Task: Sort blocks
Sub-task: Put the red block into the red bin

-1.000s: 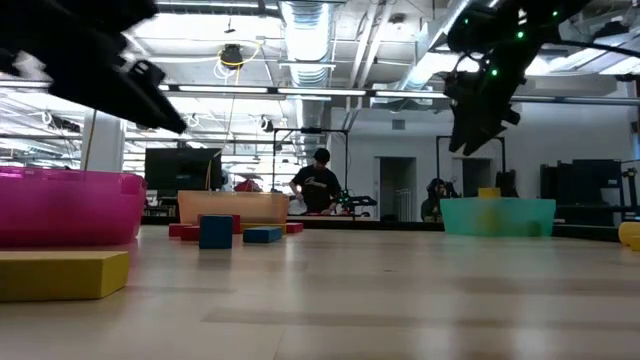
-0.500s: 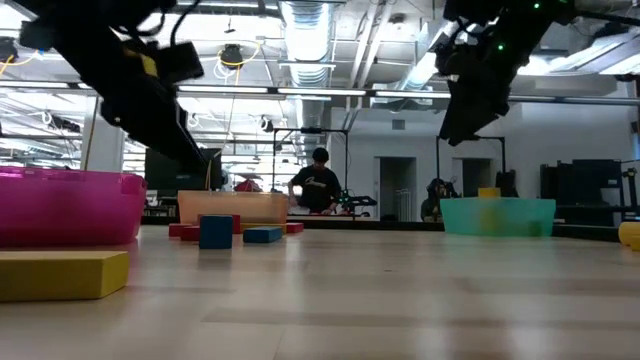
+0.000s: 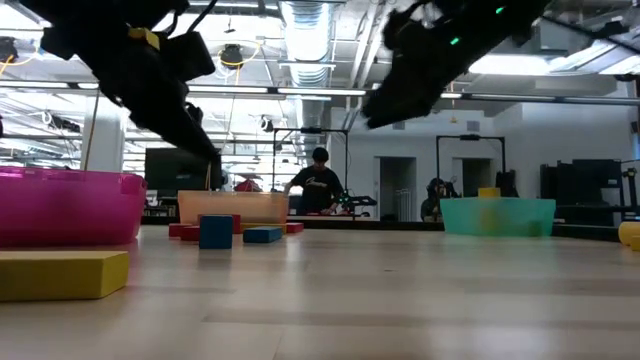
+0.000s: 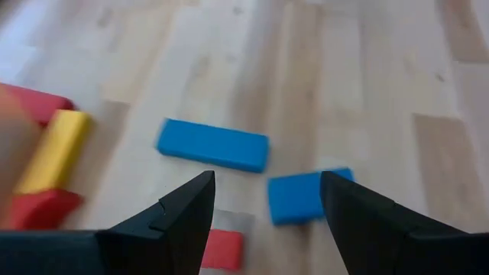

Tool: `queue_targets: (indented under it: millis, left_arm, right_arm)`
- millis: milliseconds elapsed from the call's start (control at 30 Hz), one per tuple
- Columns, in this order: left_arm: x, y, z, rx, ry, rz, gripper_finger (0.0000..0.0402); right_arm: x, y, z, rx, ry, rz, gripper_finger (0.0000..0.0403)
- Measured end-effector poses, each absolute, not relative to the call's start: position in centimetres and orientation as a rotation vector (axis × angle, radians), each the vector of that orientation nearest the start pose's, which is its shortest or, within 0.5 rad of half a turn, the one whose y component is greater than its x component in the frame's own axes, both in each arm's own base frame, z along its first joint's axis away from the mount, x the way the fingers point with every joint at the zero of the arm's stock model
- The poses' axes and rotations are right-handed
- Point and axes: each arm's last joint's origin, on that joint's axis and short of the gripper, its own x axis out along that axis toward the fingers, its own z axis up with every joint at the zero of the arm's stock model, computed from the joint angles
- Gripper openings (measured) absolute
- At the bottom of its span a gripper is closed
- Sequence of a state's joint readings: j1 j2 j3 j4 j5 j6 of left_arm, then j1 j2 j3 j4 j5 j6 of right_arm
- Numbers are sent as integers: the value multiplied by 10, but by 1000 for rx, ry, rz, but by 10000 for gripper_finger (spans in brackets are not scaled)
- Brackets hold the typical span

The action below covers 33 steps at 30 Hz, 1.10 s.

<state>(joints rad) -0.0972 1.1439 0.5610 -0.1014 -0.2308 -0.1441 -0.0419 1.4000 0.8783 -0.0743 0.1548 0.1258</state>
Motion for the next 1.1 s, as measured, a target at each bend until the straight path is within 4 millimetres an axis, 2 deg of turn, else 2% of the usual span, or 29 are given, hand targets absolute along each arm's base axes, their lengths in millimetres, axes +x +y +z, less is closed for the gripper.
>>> queue_targets:
  millis: [133, 333, 433, 567, 733, 967, 1100]
  left_arm:
    - [219, -25, 196, -42, 702, 104, 233]
    - [213, -42, 191, -59, 772, -9, 233]
    - [209, -53, 189, -71, 805, -60, 233]
    - [204, -65, 188, -60, 825, -109, 233]
    - [200, -76, 188, -58, 832, -150, 233]
    - [195, -89, 189, -41, 825, -209, 233]
    - [194, -92, 188, -54, 830, -206, 233]
  right_arm:
    - [327, -18, 215, 40, 555, -162, 255]
    - [368, -19, 193, 23, 523, -31, 255]
    - [388, -11, 184, 38, 526, 80, 255]
    - [408, 0, 172, -32, 553, 133, 255]
    - [434, -11, 170, -36, 513, 97, 255]
    - [473, -18, 156, 18, 489, 186, 255]
    - [491, -26, 152, 2, 465, 129, 255]
